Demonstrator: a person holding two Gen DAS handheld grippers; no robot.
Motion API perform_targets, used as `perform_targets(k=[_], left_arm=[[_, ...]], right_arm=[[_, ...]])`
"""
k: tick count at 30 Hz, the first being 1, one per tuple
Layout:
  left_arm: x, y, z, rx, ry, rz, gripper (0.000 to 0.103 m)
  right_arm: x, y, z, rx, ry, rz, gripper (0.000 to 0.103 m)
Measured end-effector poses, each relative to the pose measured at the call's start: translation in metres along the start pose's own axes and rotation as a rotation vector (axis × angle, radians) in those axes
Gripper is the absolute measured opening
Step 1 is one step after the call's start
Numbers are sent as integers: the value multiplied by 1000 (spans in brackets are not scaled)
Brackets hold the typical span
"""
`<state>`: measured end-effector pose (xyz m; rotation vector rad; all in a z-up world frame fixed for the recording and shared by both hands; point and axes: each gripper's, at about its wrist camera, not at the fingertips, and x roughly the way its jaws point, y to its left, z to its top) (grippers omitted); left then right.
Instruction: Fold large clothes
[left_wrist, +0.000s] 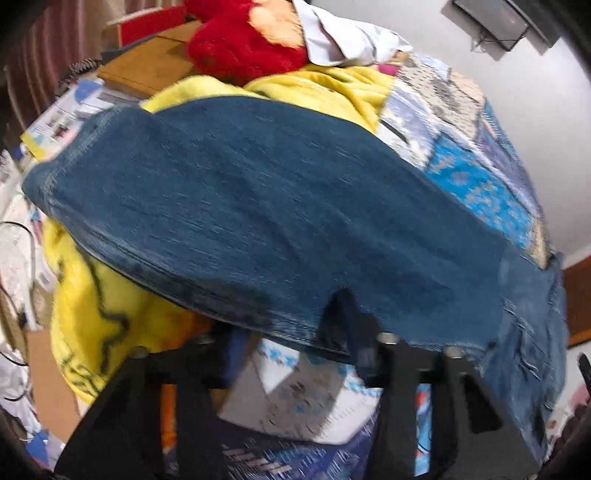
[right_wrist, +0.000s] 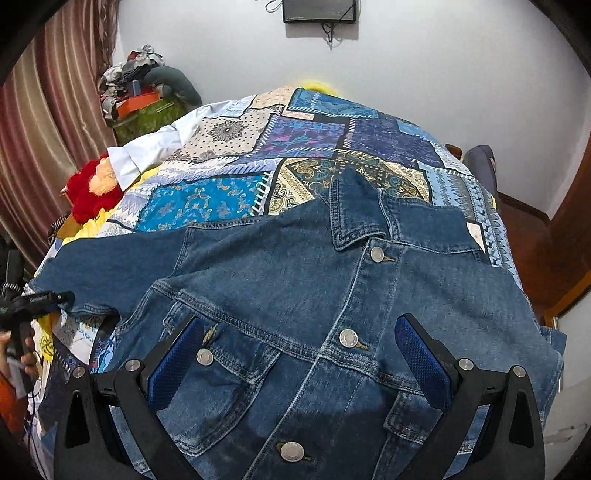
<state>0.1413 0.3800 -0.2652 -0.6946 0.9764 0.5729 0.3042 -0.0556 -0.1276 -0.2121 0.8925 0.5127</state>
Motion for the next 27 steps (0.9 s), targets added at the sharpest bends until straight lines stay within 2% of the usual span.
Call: perform_targets(k=[1,2,5,7,10,13,15,19,23,25,27], left_arm=[[-2,-3,2,11,-25,26,23],[-7,-5,2,27,-57,53,10],[-43,-38,5,167,-239,169,9],[-62,-57,13,227,-305,196,8],[-97,-94,33,296,-385,152,6],[-131,-149,47,394,-452,59,6],[-141,-182,48,454,-465,-11,6],[-139,-253,27,575,-389,-165,6],[-108,-310,-19,688,-268,-276,6],[-87,-330,-46,746,-194,-292,6],[-59,-348,-81,813,-87,-289,6]], right_arm=[[1,-1,-1,-2,4,-1,103],[1,-1,-2,-4,7,-4,103],[0,-3,-7,-27,11,-27,103],[-2,-7,-8,-35,4,-31,103],[-12,-15,-9,-36,-21,-41,103],[-27,-27,-9,-20,-61,-49,103],[-40,-38,-8,4,-85,-49,103],[-65,-62,-9,57,-125,-56,103],[-86,-88,-17,105,-142,-71,103],[-93,-98,-22,121,-138,-78,103],[-101,-108,-29,133,-132,-96,103]])
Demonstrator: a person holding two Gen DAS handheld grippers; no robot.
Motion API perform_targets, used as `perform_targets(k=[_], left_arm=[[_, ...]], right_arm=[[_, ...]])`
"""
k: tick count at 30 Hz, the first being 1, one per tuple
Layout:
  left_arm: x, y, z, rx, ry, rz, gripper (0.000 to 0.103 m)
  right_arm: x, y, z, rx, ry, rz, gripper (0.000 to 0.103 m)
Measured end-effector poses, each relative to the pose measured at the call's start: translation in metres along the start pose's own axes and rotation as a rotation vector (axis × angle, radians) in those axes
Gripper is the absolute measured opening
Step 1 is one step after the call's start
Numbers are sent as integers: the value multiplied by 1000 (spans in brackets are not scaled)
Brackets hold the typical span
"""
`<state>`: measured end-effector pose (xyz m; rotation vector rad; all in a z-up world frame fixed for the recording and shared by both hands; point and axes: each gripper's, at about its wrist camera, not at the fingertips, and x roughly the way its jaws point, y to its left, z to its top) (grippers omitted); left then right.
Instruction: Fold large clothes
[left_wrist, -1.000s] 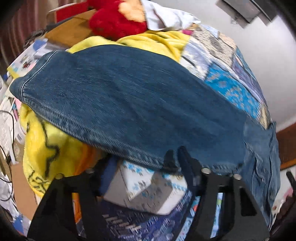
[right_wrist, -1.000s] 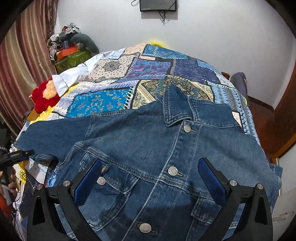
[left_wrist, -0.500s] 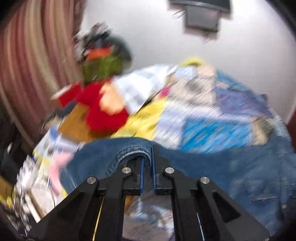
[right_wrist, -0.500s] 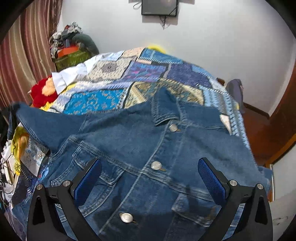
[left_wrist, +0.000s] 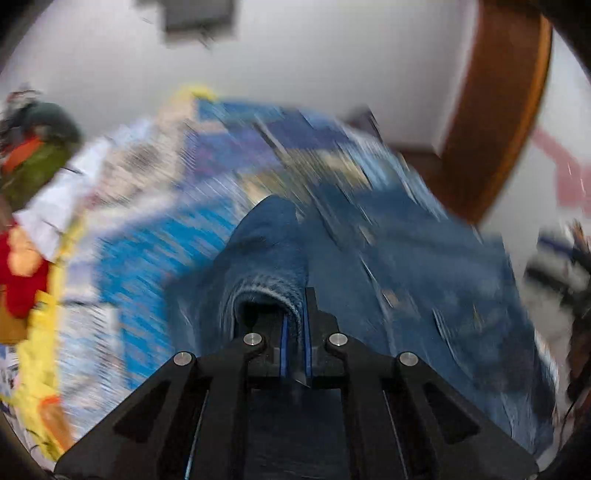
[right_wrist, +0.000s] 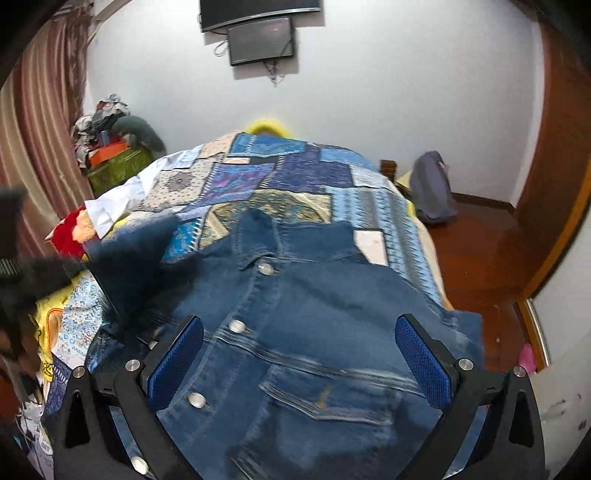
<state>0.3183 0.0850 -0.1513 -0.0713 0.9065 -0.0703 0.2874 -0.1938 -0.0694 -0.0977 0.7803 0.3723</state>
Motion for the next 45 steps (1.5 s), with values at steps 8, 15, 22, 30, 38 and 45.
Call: perform_targets(k=[8,15,22,30,38,45], left_arm=[[52,-68,-55,157,209,-52,8],[0,-38,-53,117,115,10,68],[-30,48,-31,-55,49,85,75],[41,123,-48,-341,213,-21,69],[58,115,-51,-407,234,-108,5],[24,89,-8,-269,126,3,3]], right_arm=[[-19,-25,-11,17,-5,-40,103],[-10,-17,-8,28,4,-13,103],[8,4,-3,39,22,44,103],[13,20,-7,-3,47,58,103],[24,14,-23,-39,102,32,103],[26,0,-31,-4,107,47,103]])
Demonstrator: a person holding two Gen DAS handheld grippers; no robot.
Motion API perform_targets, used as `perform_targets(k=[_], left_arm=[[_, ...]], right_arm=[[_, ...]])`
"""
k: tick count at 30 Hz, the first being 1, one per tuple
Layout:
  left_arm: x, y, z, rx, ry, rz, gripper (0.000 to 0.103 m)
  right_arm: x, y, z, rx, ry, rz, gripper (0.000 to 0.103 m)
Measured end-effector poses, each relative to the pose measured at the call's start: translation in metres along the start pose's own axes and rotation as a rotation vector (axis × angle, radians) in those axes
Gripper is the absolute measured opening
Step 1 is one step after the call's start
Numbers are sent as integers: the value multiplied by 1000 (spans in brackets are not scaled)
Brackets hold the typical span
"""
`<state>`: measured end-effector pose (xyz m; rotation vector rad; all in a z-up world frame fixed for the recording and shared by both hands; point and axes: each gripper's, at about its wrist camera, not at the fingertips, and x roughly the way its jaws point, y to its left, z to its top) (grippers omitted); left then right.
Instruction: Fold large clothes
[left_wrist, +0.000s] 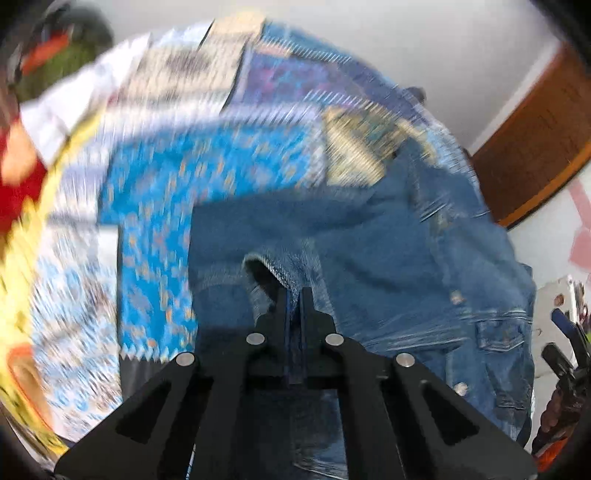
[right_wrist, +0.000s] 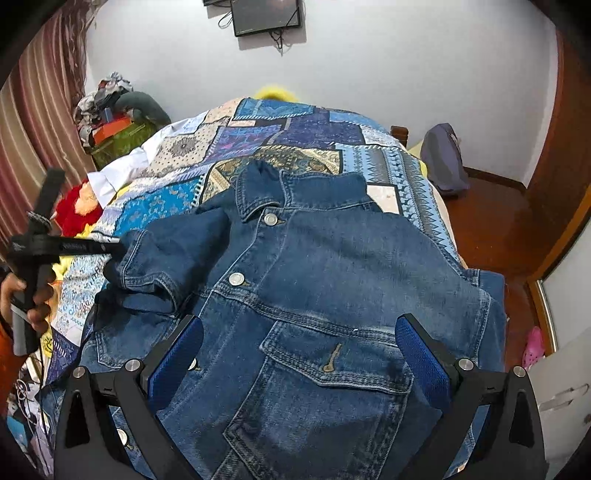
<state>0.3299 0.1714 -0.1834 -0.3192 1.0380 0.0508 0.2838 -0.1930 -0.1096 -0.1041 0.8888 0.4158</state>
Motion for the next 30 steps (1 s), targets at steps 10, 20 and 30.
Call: perform_targets(k=[10,20,30], left_arm=[[-54,-111,26,244,-153,-62,3],[-29,-246,14,462,-121,-198,3],[-26,-297,-30,653,-80,-231,13]], right_arm=[[-23,-32,2,89,-51,3,103],[-64,-85,3,185,-102,-44,103],[-76,-108,6,234,-70,-17,103]])
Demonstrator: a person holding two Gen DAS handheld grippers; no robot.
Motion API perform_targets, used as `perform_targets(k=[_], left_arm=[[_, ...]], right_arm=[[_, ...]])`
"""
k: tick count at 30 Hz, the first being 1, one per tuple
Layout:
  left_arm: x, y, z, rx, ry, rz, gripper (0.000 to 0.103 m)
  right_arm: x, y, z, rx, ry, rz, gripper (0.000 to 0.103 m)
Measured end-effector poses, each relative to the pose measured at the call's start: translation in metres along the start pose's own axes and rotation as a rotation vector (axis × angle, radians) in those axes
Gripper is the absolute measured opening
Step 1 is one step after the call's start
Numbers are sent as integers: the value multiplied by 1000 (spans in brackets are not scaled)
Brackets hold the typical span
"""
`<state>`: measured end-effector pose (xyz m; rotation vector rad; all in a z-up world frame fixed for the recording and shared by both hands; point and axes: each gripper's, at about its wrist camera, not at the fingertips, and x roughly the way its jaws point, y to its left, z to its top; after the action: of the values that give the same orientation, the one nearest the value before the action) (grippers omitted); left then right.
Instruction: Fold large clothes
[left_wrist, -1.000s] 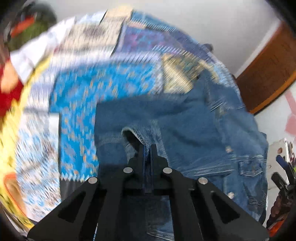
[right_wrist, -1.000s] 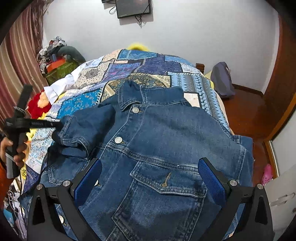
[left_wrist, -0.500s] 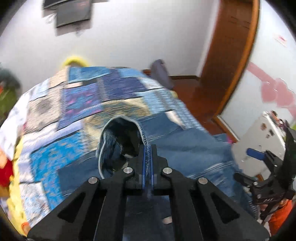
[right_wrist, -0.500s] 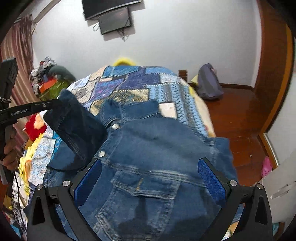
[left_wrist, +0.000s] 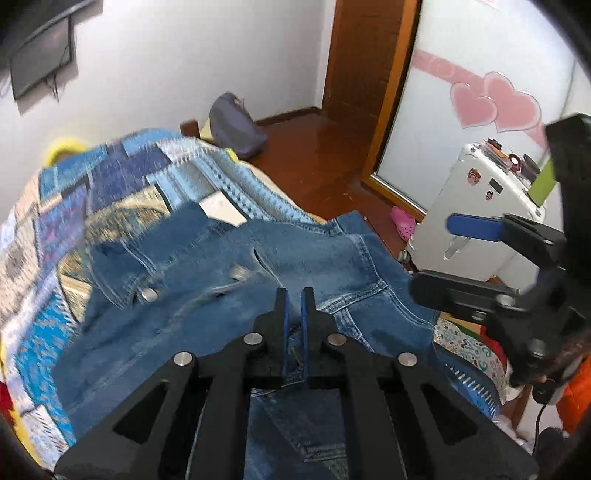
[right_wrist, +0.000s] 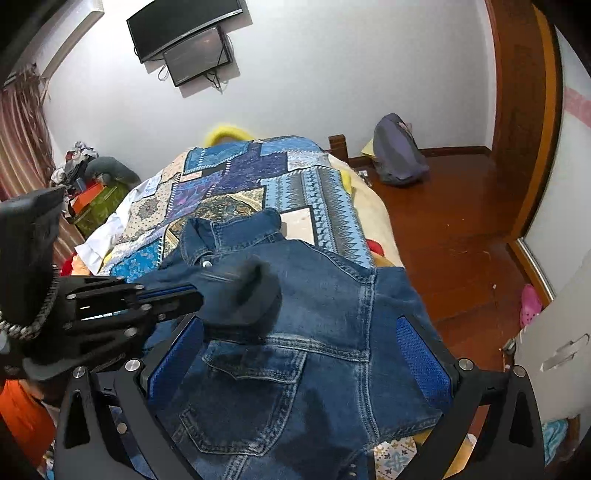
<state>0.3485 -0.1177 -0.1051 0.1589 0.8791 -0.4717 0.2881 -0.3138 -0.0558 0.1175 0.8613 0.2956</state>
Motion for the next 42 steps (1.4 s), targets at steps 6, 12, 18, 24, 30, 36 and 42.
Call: perform_targets(k=[6,12,18,24,30,36,42], left_arm=[[-48,39,-15,-14,-86,124,68],[-59,121,-82,-109,18,312,76],[-41,199,-184,-230,233,452,76],[-28,236,-249,-377,325,457,76],[-21,246,-259,-486,279,406,76],[-22,255,-244,-533,248,453,76],[-42,255,-230,-512,199,504,76]], right_arm=[[22,16,6,18,32,69,103],[83,35,5,32,172,96,103],[146,36,-4,109,349,120,103],[181,40,2,114,344,43,103],[190,68,6,14,265,-47,76],[181,91,6,-72,219,-75,30],[131,97,34,-27,135,63,28]])
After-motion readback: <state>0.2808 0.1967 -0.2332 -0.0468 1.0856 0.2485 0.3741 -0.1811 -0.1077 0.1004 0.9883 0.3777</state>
